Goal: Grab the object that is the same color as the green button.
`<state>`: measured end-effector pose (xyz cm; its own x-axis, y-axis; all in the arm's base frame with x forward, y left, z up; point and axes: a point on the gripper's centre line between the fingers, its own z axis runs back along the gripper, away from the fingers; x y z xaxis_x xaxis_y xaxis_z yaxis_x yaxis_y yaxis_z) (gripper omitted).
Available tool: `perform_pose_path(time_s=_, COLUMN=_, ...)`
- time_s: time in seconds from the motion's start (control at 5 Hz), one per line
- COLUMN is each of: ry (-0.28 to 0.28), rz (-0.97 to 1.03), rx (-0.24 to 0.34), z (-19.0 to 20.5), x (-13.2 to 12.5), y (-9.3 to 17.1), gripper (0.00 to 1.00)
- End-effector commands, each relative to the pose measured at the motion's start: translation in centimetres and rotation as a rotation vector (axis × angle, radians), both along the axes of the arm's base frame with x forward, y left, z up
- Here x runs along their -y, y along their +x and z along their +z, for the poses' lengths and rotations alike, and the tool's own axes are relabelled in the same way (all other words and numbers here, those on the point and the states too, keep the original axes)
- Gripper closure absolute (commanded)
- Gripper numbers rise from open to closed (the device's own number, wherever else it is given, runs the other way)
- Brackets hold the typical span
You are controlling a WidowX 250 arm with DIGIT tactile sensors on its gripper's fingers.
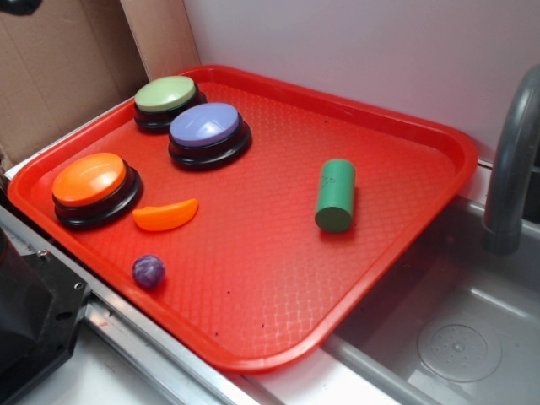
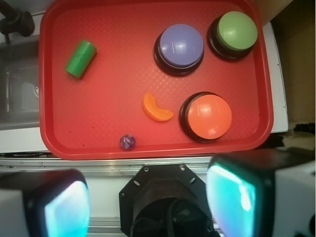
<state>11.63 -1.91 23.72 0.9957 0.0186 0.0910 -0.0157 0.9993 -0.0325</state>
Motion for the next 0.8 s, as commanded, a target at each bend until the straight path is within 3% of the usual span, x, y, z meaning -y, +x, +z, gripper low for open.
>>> perform_pose_path(time_s=0.0, ry=0.0, rz=0.0, rx=0.0, z=0.0, x=0.0, y=0.0, gripper=0.0)
perform_pose_path(time_s=0.2, ry=-0.027, rz=0.089, rx=0.024, z=-0.7, x=0.3, y=1.2, gripper=0.0)
perform_pose_path(time_s=0.6, ry=0.002, rz=0.344, rx=0.11, z=-4.7, x=3.0, y=6.1, gripper=0.0)
